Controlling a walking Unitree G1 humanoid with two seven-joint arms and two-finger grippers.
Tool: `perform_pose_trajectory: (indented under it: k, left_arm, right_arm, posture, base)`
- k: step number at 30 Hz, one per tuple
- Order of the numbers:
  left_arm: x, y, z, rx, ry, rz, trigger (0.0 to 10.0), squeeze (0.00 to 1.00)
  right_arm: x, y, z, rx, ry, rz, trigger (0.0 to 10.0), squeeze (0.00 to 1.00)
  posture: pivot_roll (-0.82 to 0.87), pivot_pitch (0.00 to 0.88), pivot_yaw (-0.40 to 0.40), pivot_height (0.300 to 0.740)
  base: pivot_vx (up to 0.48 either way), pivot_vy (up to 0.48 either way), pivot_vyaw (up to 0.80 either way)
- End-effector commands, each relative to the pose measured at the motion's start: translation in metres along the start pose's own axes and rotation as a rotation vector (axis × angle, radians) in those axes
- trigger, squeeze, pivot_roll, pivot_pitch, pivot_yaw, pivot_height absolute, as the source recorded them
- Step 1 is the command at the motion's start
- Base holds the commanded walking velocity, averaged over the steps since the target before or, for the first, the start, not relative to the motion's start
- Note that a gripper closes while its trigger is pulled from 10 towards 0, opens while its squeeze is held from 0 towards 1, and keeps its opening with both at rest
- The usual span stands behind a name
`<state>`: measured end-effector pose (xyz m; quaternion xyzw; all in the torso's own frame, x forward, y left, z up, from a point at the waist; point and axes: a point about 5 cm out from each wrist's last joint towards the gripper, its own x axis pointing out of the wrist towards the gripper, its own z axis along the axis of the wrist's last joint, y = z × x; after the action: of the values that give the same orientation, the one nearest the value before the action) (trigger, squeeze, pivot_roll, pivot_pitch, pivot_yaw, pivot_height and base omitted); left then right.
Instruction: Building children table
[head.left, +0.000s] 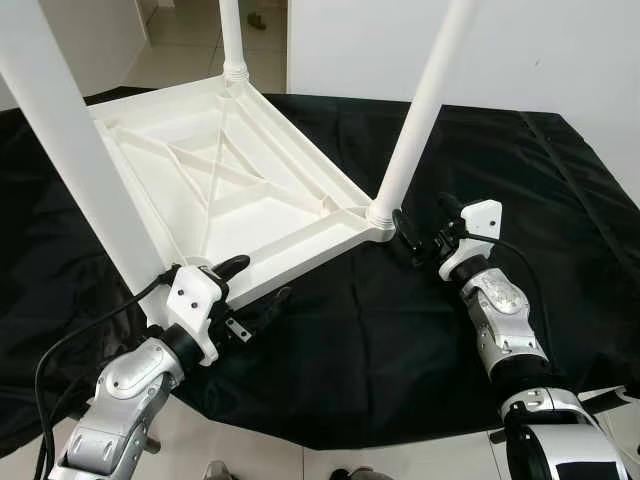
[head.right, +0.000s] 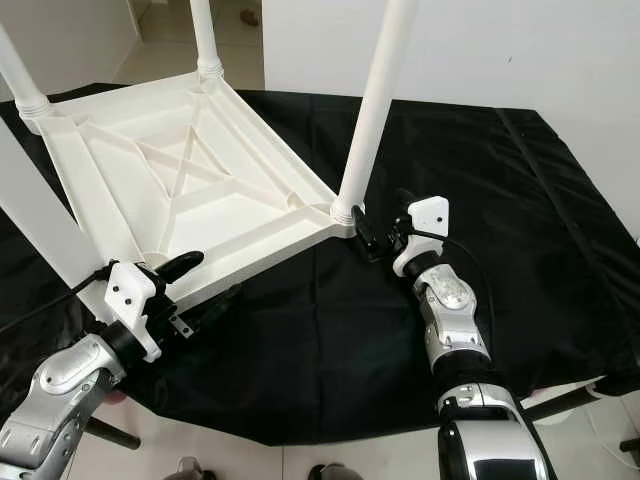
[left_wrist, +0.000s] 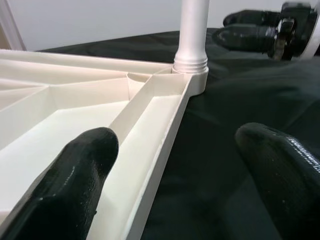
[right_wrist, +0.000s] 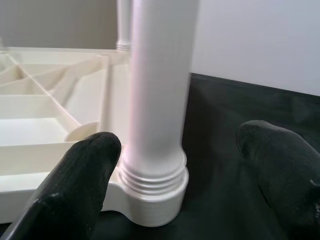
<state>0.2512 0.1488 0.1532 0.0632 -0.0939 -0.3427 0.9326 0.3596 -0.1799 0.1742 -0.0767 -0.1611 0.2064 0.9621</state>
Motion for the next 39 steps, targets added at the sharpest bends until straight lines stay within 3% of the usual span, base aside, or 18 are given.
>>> perform_pose_trajectory:
  k: [1, 5, 8, 16, 23, 33, 34, 35, 36, 37, 39]
  left_arm:
    - [-0.003, 0.005, -0.005, 0.012, 0.027, 0.018, 10.0, 0.0]
    - [-0.002, 0.006, -0.005, 0.014, 0.026, 0.02, 10.0, 0.0]
    - [-0.002, 0.007, -0.003, 0.041, 0.03, 0.008, 10.0, 0.0]
    - [0.0, 0.004, 0.0, 0.04, 0.02, 0.002, 10.0, 0.0]
    - [-0.013, 0.005, -0.001, 0.054, 0.049, 0.009, 10.0, 0.0]
    - [-0.015, 0.003, 0.007, 0.054, 0.041, 0.024, 10.0, 0.0]
    - [-0.014, 0.002, 0.009, 0.053, 0.034, 0.025, 10.0, 0.0]
    - [-0.012, 0.002, 0.01, 0.052, 0.029, 0.026, 10.0, 0.0]
    - [-0.012, 0.002, 0.01, 0.052, 0.029, 0.026, 10.0, 0.0]
    - [-0.011, 0.002, 0.011, 0.05, 0.026, 0.027, 10.0, 0.0]
    - [-0.01, 0.002, 0.011, 0.049, 0.024, 0.027, 10.0, 0.0]
  right_arm:
    - [0.002, -0.004, 0.0, -0.023, 0.015, 0.019, 10.0, 0.0]
    - [0.004, -0.006, 0.0, -0.017, 0.021, 0.018, 10.0, 0.0]
    - [0.019, -0.007, 0.004, -0.003, 0.043, 0.012, 10.0, 0.0]
    - [0.03, -0.002, 0.005, 0.012, 0.065, 0.035, 10.0, 0.0]
    - [0.049, 0.005, 0.012, 0.025, 0.095, 0.065, 10.0, 0.0]
    - [0.066, 0.011, 0.025, 0.024, 0.107, 0.074, 10.0, 0.0]
    - [0.069, 0.013, 0.026, 0.028, 0.108, 0.083, 8.0, 0.0]
    - [0.071, 0.016, 0.027, 0.033, 0.106, 0.092, 1.6, 0.0]
    - [0.071, 0.016, 0.027, 0.033, 0.106, 0.092, 1.6, 0.0]
    - [0.072, 0.018, 0.027, 0.042, 0.105, 0.1, 0.0, 0.0]
    - [0.071, 0.02, 0.026, 0.056, 0.101, 0.117, 0.0, 0.0]
  posture:
    - [0.07, 0.062, -0.052, 0.74]
    - [0.08, 0.059, -0.056, 0.74]
    - [0.09, 0.063, -0.066, 0.74]
    - [0.09, 0.073, -0.071, 0.74]
    - [0.14, 0.102, -0.081, 0.74]
    - [0.16, 0.112, -0.084, 0.74]
    - [0.16, 0.114, -0.086, 0.74]
    - [0.16, 0.114, -0.086, 0.74]
    - [0.16, 0.114, -0.086, 0.74]
    - [0.15, 0.115, -0.086, 0.74]
    - [0.15, 0.116, -0.083, 0.74]
  base:
    - [0.0, 0.0, 0.0]
    - [0.0, 0.0, 0.0]
    - [0.0, 0.0, 0.0]
    - [0.0, 0.0, 0.0]
    - [0.0, 0.0, 0.0]
    - [0.0, 0.0, 0.0]
    - [0.0, 0.0, 0.0]
    - [0.0, 0.0, 0.0]
    - [0.0, 0.0, 0.0]
    - [0.0, 0.0, 0.0]
    - [0.0, 0.0, 0.0]
